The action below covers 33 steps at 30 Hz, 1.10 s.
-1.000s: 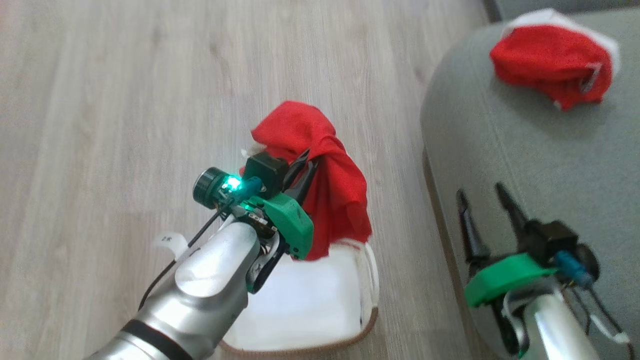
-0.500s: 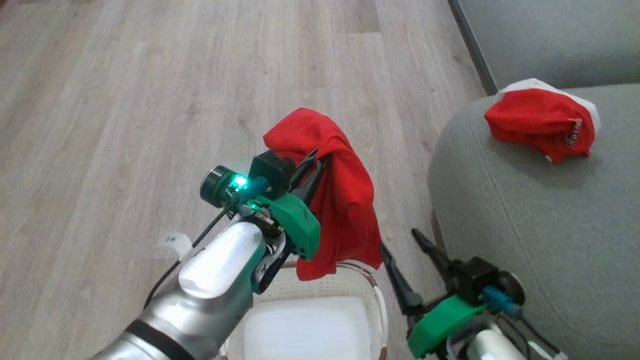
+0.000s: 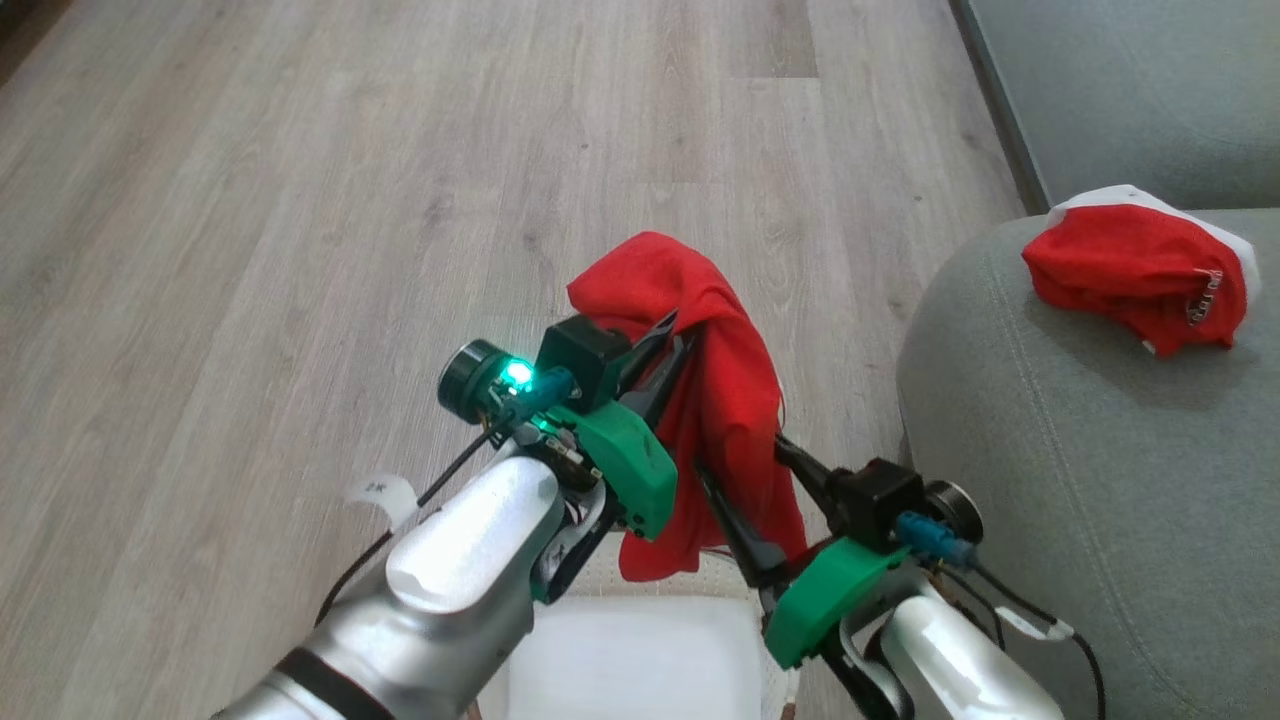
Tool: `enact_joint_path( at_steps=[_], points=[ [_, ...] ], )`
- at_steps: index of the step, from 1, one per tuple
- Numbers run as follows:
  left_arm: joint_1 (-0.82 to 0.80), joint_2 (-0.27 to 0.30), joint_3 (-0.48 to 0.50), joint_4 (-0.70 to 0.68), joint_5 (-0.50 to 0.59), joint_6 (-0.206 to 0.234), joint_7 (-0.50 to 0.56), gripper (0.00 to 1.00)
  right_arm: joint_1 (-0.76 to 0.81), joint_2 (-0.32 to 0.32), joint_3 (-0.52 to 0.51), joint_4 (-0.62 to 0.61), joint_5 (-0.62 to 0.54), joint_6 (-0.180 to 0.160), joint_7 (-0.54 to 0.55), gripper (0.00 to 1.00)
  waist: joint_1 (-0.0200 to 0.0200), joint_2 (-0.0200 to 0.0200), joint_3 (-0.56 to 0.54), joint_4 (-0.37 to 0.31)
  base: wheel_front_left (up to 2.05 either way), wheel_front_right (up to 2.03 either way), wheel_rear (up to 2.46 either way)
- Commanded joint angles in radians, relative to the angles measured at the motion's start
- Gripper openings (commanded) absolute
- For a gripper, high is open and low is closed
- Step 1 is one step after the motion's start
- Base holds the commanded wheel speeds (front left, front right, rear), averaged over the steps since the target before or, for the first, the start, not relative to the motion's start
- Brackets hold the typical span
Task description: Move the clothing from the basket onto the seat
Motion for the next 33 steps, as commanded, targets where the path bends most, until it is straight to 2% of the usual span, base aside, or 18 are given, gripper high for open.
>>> enact_joint_path(
  at_steps=[1, 3, 4, 5, 6, 7, 13, 14, 15, 16, 17, 18, 27, 33],
  points=[
    [-0.038, 0.006, 0.029, -0.033, -0.007, 0.007, -0.004, 0.0, -0.056, 0.002, 0.019, -0.023, 0.015, 0.0, -0.01, 1.0, 0.0001, -0.0001, 0.004, 0.007, 0.0, 0.0, 0.0],
    [-0.033, 0.006, 0.028, -0.035, -0.01, 0.009, -0.005, 0.0, -0.069, 0.002, 0.019, -0.018, 0.027, 0.0, -0.01, 1.0, 0.0001, -0.0001, 0.006, 0.011, 0.0, 0.0, 0.0],
    [-0.031, 0.006, 0.028, -0.035, -0.011, 0.011, -0.005, 0.0, -0.074, 0.002, 0.018, -0.015, 0.031, 0.0, -0.01, 0.89, 0.0001, -0.0001, 0.008, 0.012, 0.0, 0.0, 0.0],
    [-0.028, 0.006, 0.028, -0.036, -0.013, 0.012, -0.006, 0.0, -0.078, 0.002, 0.017, -0.012, 0.034, 0.0, -0.01, 0.57, 0.0001, -0.0001, 0.009, 0.014, 0.0, 0.0, 0.0],
    [-0.026, 0.005, 0.029, -0.036, -0.015, 0.013, -0.007, 0.0, -0.082, 0.002, 0.015, -0.01, 0.036, 0.0, -0.01, 0.43, 0.0001, -0.0001, 0.01, 0.015, 0.0, 0.0, 0.0],
    [-0.023, 0.005, 0.029, -0.037, -0.016, 0.014, -0.008, 0.0, -0.084, 0.002, 0.01, -0.008, 0.035, 0.0, -0.01, 0.0, 0.0001, -0.0001, 0.011, 0.015, 0.0, 0.0, 0.0],
    [-0.007, 0.009, 0.043, -0.036, -0.026, 0.029, -0.018, 0.0, -0.089, 0.002, -0.019, -0.013, 0.024, 0.0, -0.01, 0.0, 0.0001, -0.0001, 0.021, 0.001, 0.0, 0.0, 0.0],
    [-0.003, 0.011, 0.046, -0.036, -0.026, 0.032, -0.021, 0.03, -0.089, 0.002, -0.028, -0.017, 0.022, 0.0, -0.01, 0.0, 0.0001, -0.0001, 0.023, -0.004, 0.0, 0.0, 0.0],
    [0.001, 0.012, 0.049, -0.036, -0.027, 0.034, -0.023, 0.22, -0.089, 0.002, -0.037, -0.02, 0.019, 0.0, -0.01, 0.0, 0.0001, -0.0001, 0.026, -0.009, 0.0, 0.0, 0.0],
    [0.004, 0.014, 0.051, -0.037, -0.026, 0.035, -0.025, 0.47, -0.089, 0.002, -0.048, -0.023, 0.015, 0.0, -0.01, 0.0, 0.0001, -0.0001, 0.028, -0.015, 0.0, 0.0, 0.0],
    [0.008, 0.015, 0.054, -0.037, -0.027, 0.036, -0.027, 0.84, -0.09, 0.002, -0.058, -0.027, 0.01, 0.0, -0.01, 0.0, 0.0001, -0.0001, 0.032, -0.022, 0.0, 0.0, 0.0],
    [0.013, 0.016, 0.056, -0.037, -0.029, 0.036, -0.029, 1.0, -0.091, 0.002, -0.07, -0.031, 0.004, 0.0, -0.01, 0.0, 0.0001, -0.0001, 0.035, -0.028, 0.0, 0.0, 0.0],
    [0.056, 0.022, 0.074, -0.035, -0.017, 0.035, -0.039, 1.0, -0.1, 0.002, -0.182, -0.072, -0.065, 0.0, -0.01, 0.0, 0.0001, -0.0001, 0.073, -0.113, 0.0, 0.0, 0.0],
    [0.087, 0.015, 0.082, -0.05, 0.005, 0.02, -0.04, 1.0, -0.09, 0.0, -0.273, -0.11, -0.134, 0.0, -0.01, 0.0, 0.0001, -0.0001, 0.107, -0.213, 0.0, 0.0, 0.0]
  ],
)
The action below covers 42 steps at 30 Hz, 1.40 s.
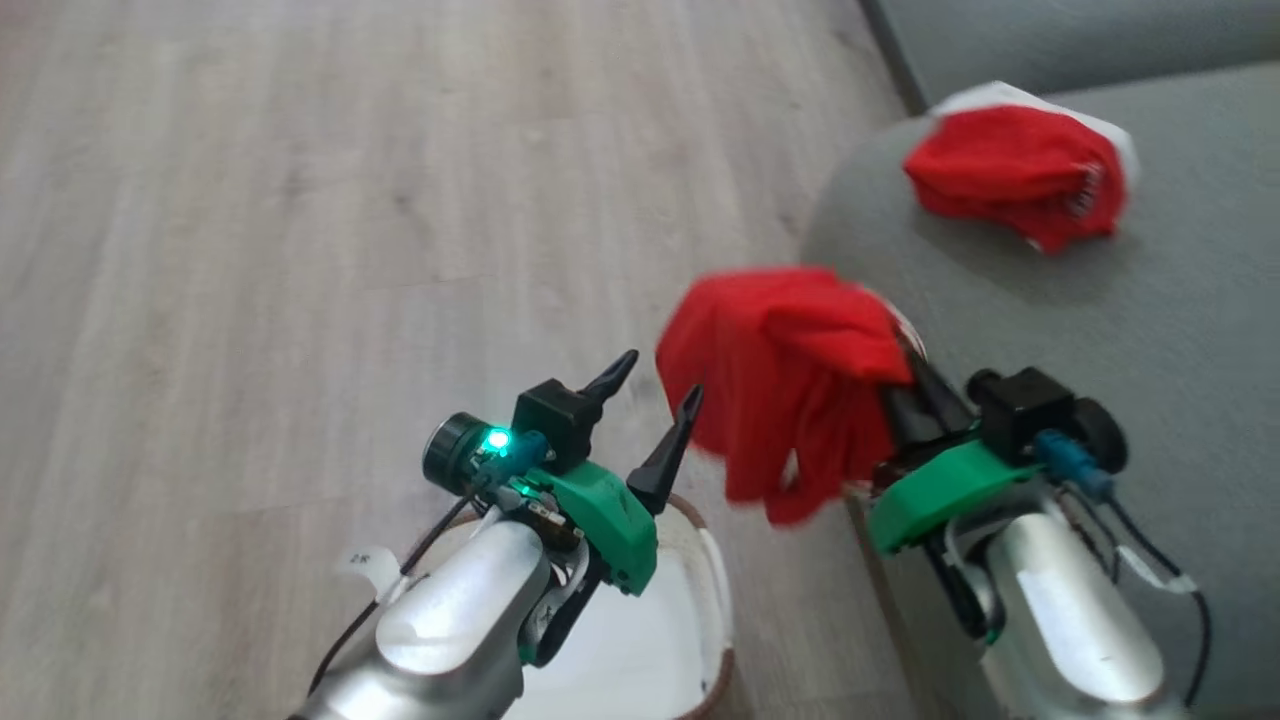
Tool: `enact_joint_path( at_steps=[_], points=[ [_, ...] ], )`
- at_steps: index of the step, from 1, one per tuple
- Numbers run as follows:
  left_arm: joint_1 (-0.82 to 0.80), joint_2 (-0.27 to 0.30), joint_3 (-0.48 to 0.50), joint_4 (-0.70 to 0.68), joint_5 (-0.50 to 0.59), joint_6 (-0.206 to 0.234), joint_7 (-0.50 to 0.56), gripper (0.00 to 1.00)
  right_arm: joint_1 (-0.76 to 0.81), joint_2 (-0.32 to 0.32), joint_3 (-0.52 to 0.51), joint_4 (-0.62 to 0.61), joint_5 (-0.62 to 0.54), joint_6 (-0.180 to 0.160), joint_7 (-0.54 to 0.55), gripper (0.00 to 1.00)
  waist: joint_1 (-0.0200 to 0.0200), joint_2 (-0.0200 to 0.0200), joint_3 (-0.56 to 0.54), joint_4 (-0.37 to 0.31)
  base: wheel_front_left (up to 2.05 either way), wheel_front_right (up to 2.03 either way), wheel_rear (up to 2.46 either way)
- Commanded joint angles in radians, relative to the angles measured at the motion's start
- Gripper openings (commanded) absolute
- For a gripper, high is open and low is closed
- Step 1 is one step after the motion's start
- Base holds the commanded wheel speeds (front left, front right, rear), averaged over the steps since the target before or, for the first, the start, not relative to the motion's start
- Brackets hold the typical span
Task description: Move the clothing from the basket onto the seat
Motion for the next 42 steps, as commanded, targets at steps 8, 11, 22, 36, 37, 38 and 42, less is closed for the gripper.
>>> enact_joint_path(
  at_steps=[8, 11, 22, 36, 37, 38, 42],
  points=[
    [-0.014, -0.009, 0.053, -0.047, 0.052, -0.019, -0.012, 1.0, -0.023, -0.036, -0.086, -0.099, -0.039, 0.0, -0.01, 0.0, 0.0001, 0.0, 0.074, -0.189, 0.0, 0.0, 0.0],
    [-0.011, -0.015, 0.06, -0.049, 0.069, -0.026, -0.012, 1.0, -0.027, -0.042, -0.111, -0.117, -0.042, 0.0, -0.01, 0.0, 0.0001, 0.0, 0.094, -0.239, 0.0, 0.0, 0.0],
    [-0.018, -0.028, 0.069, -0.051, 0.113, -0.052, -0.012, 1.0, -0.068, -0.075, -0.144, -0.119, -0.038, 0.0, -0.009, 0.0, 0.0001, 0.0, 0.135, -0.284, 0.0, 0.0, 0.0],
    [-0.02, -0.031, 0.106, -0.095, 0.148, -0.045, -0.012, 1.0, -0.396, -0.233, -0.223, -0.051, -0.006, 0.0, 0.022, 0.0, 0.0001, 0.0, 0.205, -0.145, 0.0, 0.0, 0.0],
    [-0.021, -0.031, 0.108, -0.1, 0.152, -0.046, -0.012, 1.0, -0.428, -0.25, -0.23, -0.038, -0.004, 0.0, 0.03, 0.0, 0.0001, 0.0, 0.213, -0.132, 0.0, 0.0, 0.0],
    [-0.022, -0.031, 0.111, -0.106, 0.156, -0.045, -0.012, 1.0, -0.462, -0.272, -0.233, -0.021, -0.008, 0.0, 0.036, 0.0, 0.0001, 0.0, 0.221, -0.119, 0.0, 0.0, 0.0],
    [-0.033, -0.028, 0.121, -0.123, 0.169, -0.043, -0.012, 1.0, -0.56, -0.329, -0.242, 0.044, -0.003, 0.0, 0.056, 0.0, 0.0001, 0.0, 0.254, -0.078, 0.0, 0.0, 0.0]
  ],
)
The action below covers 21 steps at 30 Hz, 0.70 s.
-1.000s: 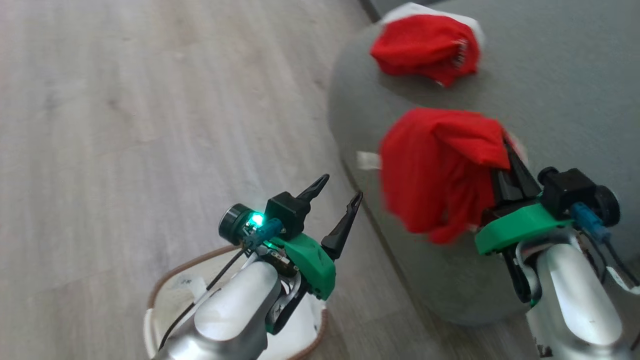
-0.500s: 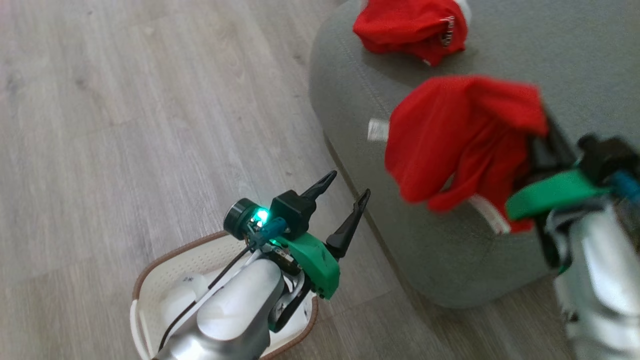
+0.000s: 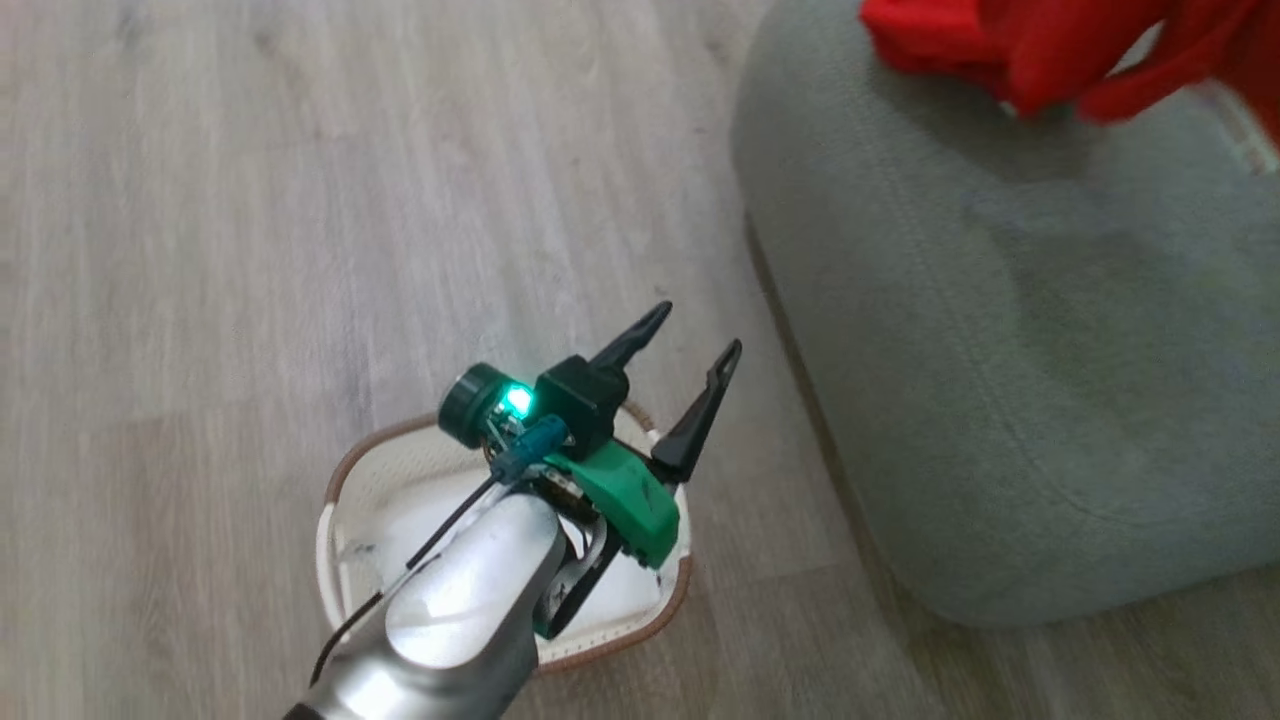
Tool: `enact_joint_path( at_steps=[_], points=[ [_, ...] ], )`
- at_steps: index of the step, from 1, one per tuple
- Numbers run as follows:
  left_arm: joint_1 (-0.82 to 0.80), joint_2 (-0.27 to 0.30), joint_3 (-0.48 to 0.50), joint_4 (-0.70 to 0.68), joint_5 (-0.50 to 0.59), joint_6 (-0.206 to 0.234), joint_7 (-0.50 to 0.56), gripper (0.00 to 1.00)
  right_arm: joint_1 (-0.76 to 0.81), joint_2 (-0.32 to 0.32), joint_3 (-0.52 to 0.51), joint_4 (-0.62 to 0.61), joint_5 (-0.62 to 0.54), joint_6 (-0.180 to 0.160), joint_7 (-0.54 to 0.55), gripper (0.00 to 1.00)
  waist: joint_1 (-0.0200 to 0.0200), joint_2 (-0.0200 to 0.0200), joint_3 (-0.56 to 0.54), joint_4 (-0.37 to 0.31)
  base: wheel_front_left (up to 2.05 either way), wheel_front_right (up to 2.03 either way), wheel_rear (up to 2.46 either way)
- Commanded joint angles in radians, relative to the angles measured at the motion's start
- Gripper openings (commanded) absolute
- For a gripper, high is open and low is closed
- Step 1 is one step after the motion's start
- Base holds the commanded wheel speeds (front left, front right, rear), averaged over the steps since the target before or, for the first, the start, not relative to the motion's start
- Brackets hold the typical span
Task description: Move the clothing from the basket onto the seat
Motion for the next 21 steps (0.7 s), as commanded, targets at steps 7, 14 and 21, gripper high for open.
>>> enact_joint_path(
  at_steps=[7, 14, 21],
  points=[
    [-0.081, 0.028, 0.038, -0.07, 0.041, 0.011, -0.012, 1.0, -0.217, -0.113, -0.023, 0.113, -0.041, 0.0, 0.005, 0.0, 0.0, 0.0, 0.128, 0.11, 0.0, 0.0, 0.0],
    [-0.132, 0.062, 0.049, -0.147, 0.075, 0.027, -0.01, 1.0, -0.331, -0.137, -0.134, 0.28, -0.175, 0.0, -0.036, 0.0, 0.0, 0.0, 0.257, 0.161, 0.0, 0.0, 0.0],
    [-0.15, 0.081, 0.049, -0.185, 0.087, 0.037, -0.006, 1.0, -0.309, -0.078, -0.285, 0.386, -0.31, 0.0, -0.064, 0.0, 0.0, 0.0, 0.331, 0.188, 0.0, 0.0, 0.0]
  ],
)
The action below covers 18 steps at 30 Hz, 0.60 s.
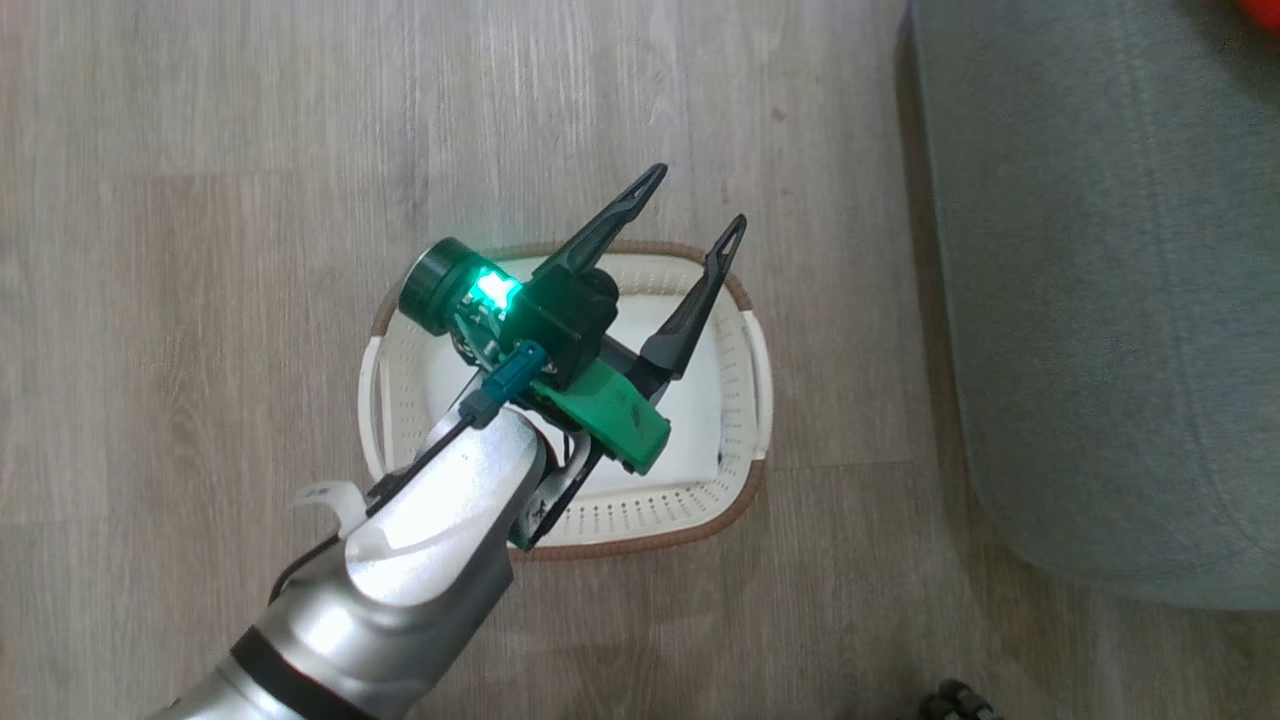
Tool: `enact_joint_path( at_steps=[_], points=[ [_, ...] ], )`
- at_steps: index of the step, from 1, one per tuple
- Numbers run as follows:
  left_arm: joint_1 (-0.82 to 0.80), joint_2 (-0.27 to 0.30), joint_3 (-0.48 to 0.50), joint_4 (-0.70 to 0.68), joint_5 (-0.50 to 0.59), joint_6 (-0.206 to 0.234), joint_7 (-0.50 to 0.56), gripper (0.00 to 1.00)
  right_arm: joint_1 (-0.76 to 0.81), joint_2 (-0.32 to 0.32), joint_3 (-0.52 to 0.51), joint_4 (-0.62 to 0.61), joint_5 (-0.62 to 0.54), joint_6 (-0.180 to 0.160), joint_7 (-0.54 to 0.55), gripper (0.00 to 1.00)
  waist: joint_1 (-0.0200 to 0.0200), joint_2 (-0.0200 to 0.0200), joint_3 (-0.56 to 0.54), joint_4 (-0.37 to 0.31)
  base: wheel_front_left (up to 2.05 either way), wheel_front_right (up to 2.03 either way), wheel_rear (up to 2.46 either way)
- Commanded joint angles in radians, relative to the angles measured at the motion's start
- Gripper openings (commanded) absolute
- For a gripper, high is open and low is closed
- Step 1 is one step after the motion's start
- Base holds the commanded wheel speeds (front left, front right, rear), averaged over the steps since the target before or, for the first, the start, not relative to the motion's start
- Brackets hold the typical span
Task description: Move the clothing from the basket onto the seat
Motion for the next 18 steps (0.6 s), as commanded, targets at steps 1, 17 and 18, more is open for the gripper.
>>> enact_joint_path(
  at_steps=[1, 17, 18],
  points=[
    [-0.027, 0.016, 0.03, -0.039, 0.015, 0.006, -0.004, 1.0, 0.006, 0.01, -0.033, -0.01, -0.033, 0.0, -0.01, 0.0, -0.0002, 0.0, 0.033, 0.022, 0.0, 0.0, 0.0],
    [-0.027, 0.021, 0.016, -0.021, 0.006, 0.011, -0.004, 1.0, 0.078, 0.139, -0.171, 0.036, -0.179, 0.0, -0.012, 1.0, -0.0002, 0.0, 0.041, -0.011, 0.0, 0.0, 0.0],
    [-0.025, 0.022, 0.017, -0.02, 0.004, 0.012, -0.004, 1.0, 0.085, 0.144, -0.159, 0.03, -0.173, 0.0, -0.012, 1.0, -0.0002, 0.0, 0.038, -0.018, 0.0, 0.0, 0.0]
  ],
)
